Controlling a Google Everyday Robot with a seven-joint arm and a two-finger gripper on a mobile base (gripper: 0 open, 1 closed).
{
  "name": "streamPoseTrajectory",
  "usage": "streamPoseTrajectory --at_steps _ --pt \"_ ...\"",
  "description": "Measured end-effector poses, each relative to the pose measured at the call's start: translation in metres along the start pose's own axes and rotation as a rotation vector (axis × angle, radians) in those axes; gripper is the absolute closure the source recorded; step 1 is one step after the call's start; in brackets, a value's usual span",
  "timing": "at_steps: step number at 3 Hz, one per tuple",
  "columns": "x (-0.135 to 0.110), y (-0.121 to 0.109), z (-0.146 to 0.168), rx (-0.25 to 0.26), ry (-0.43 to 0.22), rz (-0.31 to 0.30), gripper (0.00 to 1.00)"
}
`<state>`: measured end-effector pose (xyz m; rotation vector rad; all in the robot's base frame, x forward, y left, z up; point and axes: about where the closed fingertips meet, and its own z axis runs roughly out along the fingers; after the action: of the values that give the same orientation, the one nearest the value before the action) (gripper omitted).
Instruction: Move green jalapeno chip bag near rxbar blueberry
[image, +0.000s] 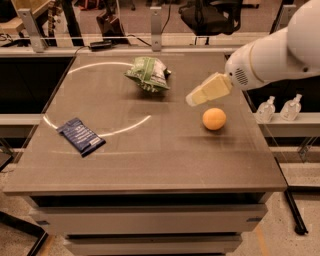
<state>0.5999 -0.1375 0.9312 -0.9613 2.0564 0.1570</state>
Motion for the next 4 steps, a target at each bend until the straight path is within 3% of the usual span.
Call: streamPoseTrajectory --at_steps 1,3,4 --pt "0.012 0.016 0.039 -0.003 -0.016 0.048 0.0" --pt "-0.014 0.018 0.078 -0.014 -0.126 0.077 0.0" --pt "-0.035 0.013 0.103 -0.014 -0.16 0.051 0.0"
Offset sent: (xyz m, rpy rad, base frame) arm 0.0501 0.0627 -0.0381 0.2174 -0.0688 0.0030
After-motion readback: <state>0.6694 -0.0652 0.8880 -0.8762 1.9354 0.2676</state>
